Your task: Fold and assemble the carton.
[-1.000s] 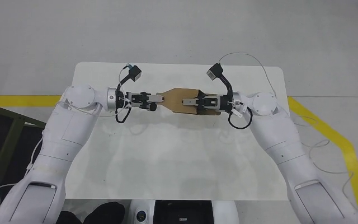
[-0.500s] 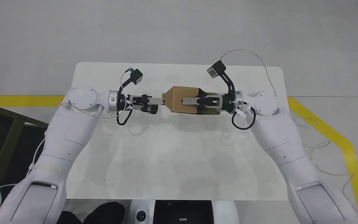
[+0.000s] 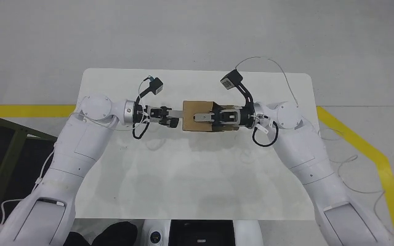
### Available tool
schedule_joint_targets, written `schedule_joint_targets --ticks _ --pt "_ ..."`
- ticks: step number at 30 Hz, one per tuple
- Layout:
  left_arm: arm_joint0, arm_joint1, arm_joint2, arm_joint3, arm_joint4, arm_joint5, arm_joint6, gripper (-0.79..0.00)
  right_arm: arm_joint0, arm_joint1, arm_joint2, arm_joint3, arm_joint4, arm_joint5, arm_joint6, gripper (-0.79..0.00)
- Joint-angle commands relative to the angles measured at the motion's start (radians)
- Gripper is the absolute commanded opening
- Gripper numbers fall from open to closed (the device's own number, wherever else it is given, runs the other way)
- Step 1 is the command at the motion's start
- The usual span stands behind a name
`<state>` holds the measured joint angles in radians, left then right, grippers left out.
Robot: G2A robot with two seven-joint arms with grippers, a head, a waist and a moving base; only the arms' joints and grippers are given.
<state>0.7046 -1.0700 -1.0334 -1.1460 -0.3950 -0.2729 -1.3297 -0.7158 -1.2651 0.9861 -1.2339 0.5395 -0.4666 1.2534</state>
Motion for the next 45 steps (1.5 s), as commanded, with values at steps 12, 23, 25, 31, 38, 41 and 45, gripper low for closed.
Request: schedule_joint_targets --ticks 12,23,25,31,38,41,45 --pt "-0.009 -0.012 0.022 0.022 -0.058 -0.030 -0.026 0.000 0.001 -0.005 -0.012 -0.005 0.009 0.001 0.002 -0.785" --pt "-0.023 -0.019 0.034 0.039 -0.062 -0.035 -0.029 0.000 0.003 -0.005 -0.004 0.009 0.008 -0.001 0.003 -0.785" --pt "-0.024 -0.020 0.035 0.041 -0.063 -0.036 -0.029 0.000 0.004 -0.005 -0.003 0.009 0.007 -0.002 0.004 -0.785" --pt "-0.030 -0.025 0.046 0.039 -0.070 -0.039 -0.031 0.000 0.001 -0.005 -0.004 0.007 0.009 -0.001 0.009 -0.785" --pt "-0.038 -0.029 0.052 0.043 -0.069 -0.045 -0.033 0.000 0.000 -0.005 -0.003 0.010 0.008 -0.001 0.012 -0.785" --pt "-0.039 -0.028 0.047 0.050 -0.065 -0.047 -0.032 0.000 0.002 -0.005 0.000 0.020 0.001 -0.002 0.009 -0.785" --pt "-0.036 -0.020 0.027 0.054 -0.043 -0.050 -0.027 0.000 0.005 -0.001 0.007 0.047 -0.031 0.003 0.000 -0.785"
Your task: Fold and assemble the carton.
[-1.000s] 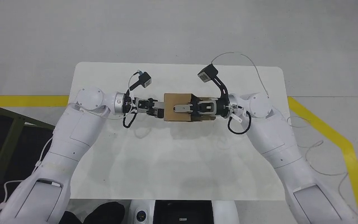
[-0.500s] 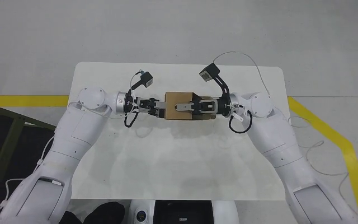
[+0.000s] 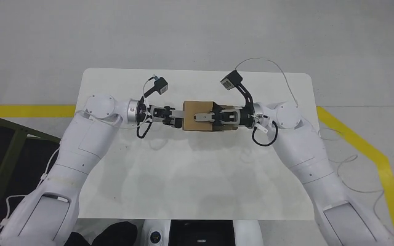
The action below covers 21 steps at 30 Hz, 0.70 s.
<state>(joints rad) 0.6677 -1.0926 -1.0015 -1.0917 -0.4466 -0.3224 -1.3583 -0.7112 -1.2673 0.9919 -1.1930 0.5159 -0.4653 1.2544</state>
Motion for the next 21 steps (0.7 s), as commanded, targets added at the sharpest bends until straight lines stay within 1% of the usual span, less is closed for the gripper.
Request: schedule_joint_targets --ticks 1,6,9,13,20,21 --pt "0.003 0.005 -0.010 -0.002 0.014 0.000 0.002 0.000 0.001 0.002 0.002 0.014 -0.015 0.006 -0.002 -0.785" --pt "0.018 0.018 -0.042 -0.019 0.047 -0.004 0.007 0.000 0.010 0.005 -0.009 0.063 -0.084 0.053 -0.002 -0.785" --pt "0.027 0.026 -0.060 -0.038 0.071 -0.025 0.013 0.000 0.015 0.004 -0.027 0.089 -0.133 0.074 -0.010 -0.785" --pt "0.040 0.038 -0.089 -0.079 0.137 -0.100 0.039 0.000 0.016 -0.003 -0.060 0.119 -0.179 0.080 -0.041 -0.785" --pt "0.083 0.060 -0.117 -0.158 0.385 -0.236 0.141 0.000 0.023 -0.021 -0.116 0.177 -0.221 0.094 -0.087 -0.785" --pt "0.089 0.063 -0.120 -0.167 0.424 -0.255 0.163 0.000 0.025 -0.023 -0.120 0.186 -0.225 0.095 -0.093 -0.763"
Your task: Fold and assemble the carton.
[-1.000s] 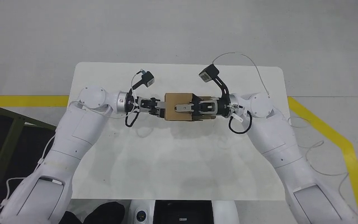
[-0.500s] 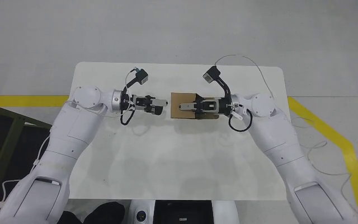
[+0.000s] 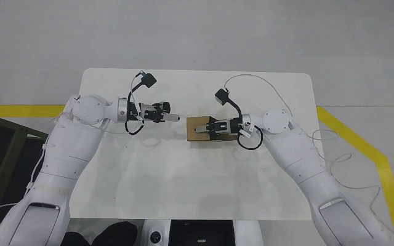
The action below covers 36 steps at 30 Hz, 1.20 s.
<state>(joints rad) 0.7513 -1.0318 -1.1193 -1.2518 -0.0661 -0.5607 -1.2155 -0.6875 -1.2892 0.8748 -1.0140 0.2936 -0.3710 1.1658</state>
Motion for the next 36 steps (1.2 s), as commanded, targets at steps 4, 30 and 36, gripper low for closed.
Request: schedule_joint_targets --ticks 4,30,36 --pt "0.035 0.008 -0.005 -0.039 0.169 -0.099 0.111 0.000 0.007 -0.010 -0.019 0.039 -0.001 0.003 -0.017 -0.702" --pt "0.097 0.015 -0.001 -0.128 0.574 -0.268 0.396 0.000 -0.015 0.033 0.102 -0.005 -0.024 -0.028 0.031 -0.286" --pt "0.130 0.022 -0.013 -0.171 0.778 -0.328 0.532 0.000 -0.060 0.057 0.147 -0.060 -0.037 -0.004 0.054 -0.289"
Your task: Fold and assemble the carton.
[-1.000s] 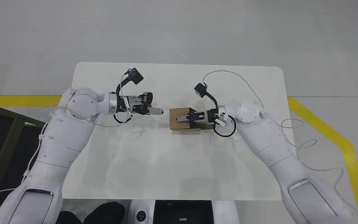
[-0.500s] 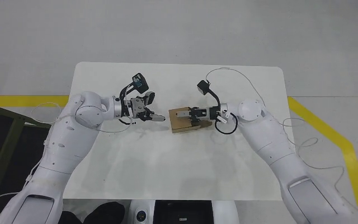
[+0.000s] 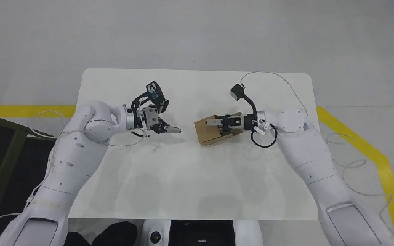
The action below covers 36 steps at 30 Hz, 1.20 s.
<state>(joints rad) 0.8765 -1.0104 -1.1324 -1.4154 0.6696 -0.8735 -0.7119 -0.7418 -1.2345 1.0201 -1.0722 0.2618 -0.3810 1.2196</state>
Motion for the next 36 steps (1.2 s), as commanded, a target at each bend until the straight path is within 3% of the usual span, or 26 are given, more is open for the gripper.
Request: schedule_joint_targets --ticks 1,6,11,14,19,23,28,32,36 --pt "0.010 0.001 0.000 -0.018 0.087 -0.027 0.055 0.000 -0.014 0.003 0.002 -0.005 -0.007 0.013 -0.002 -0.292" --pt "0.044 0.002 0.006 -0.062 0.289 -0.062 0.209 0.000 -0.031 -0.001 -0.018 -0.007 -0.008 0.030 -0.042 -0.305" --pt "0.059 0.002 0.016 -0.051 0.362 -0.099 0.306 0.000 -0.031 -0.020 -0.062 -0.015 0.017 0.038 -0.105 -0.394" --pt "0.061 0.004 0.013 -0.041 0.363 -0.130 0.336 0.000 -0.023 -0.033 -0.091 -0.013 0.024 0.038 -0.140 -0.400" --pt "0.061 0.011 0.018 -0.034 0.339 -0.139 0.337 0.000 0.000 -0.049 -0.126 0.033 0.019 0.032 -0.156 -0.369" --pt "0.064 0.016 0.027 -0.039 0.321 -0.139 0.341 0.000 0.017 -0.044 -0.118 0.060 -0.012 0.020 -0.118 -0.243" --pt "0.070 0.017 0.047 -0.049 0.321 -0.139 0.353 0.000 0.005 -0.024 -0.081 0.050 -0.036 0.012 -0.072 -0.194" --pt "0.069 0.015 0.056 -0.045 0.324 -0.123 0.364 0.000 -0.017 -0.007 -0.043 0.009 -0.039 0.017 -0.056 -0.219" --pt "0.076 0.011 0.063 -0.038 0.329 -0.066 0.386 0.000 -0.044 0.009 -0.012 -0.038 -0.055 0.027 -0.035 -0.348"
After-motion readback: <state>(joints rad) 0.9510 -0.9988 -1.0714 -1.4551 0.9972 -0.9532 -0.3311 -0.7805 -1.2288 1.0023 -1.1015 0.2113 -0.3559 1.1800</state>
